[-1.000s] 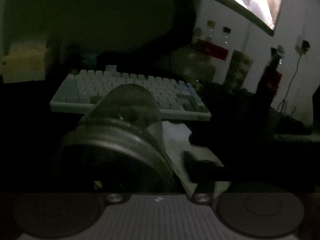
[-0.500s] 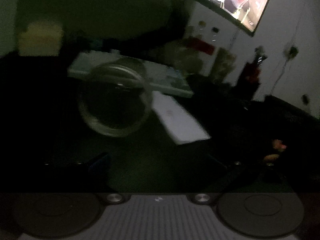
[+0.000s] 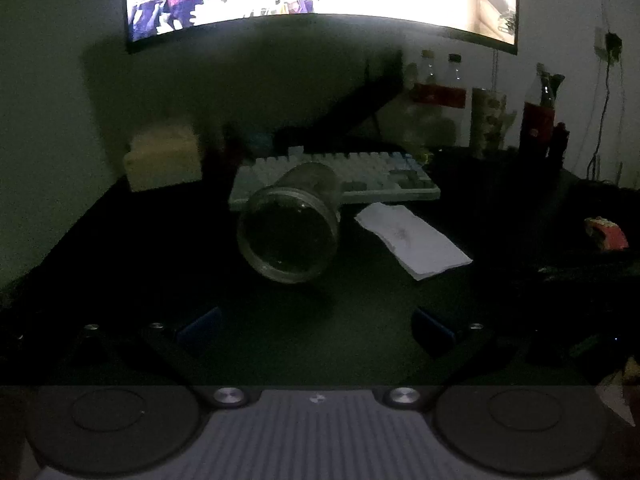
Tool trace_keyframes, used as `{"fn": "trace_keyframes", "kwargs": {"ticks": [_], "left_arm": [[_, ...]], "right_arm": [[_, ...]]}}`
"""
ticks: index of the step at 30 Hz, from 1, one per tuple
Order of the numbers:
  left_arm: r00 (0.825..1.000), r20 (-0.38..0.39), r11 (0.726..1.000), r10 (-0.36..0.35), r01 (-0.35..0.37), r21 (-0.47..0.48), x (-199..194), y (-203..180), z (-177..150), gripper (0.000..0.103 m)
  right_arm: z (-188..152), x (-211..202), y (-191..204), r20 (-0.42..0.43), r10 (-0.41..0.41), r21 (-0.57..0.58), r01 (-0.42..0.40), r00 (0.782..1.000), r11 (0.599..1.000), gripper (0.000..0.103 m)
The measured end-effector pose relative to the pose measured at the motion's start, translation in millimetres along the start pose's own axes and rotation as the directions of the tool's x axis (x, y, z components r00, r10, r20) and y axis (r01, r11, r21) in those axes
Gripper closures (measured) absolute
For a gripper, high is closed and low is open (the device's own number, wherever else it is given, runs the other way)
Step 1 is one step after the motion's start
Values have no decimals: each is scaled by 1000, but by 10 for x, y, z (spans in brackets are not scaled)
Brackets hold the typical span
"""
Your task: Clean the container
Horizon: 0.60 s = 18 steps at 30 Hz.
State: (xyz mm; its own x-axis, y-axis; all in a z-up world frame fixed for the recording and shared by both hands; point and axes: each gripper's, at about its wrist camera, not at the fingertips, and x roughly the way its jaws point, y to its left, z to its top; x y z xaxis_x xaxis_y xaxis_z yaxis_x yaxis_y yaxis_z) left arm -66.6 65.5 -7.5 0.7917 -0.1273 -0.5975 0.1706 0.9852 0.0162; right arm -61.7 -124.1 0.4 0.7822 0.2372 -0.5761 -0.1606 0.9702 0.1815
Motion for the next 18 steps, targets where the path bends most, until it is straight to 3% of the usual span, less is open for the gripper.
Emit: {"fn": "trace_keyframes", "kwargs": {"ticks": [3,7,14,18], "left_arm": [[996,-76,998,-37,32,-60,10,109,34,0],[995,-81,988,-50,37,-151,-43,262,66,0],[997,-81,992,-15,5,-123,-65,221,77,0],[995,-95,994,-36,26,-109,-29,170,63,0]], "right_arm": [[-2,-76,-11,22,-34,-5,34,999,999,0],[39,-107,-85,24,-21,11,21,999,1000,0],[51,-69,-132,-10,34,11,-34,999,999,0],[29,-46,-116,-26,45,-4,-45,999,999,0]]}}
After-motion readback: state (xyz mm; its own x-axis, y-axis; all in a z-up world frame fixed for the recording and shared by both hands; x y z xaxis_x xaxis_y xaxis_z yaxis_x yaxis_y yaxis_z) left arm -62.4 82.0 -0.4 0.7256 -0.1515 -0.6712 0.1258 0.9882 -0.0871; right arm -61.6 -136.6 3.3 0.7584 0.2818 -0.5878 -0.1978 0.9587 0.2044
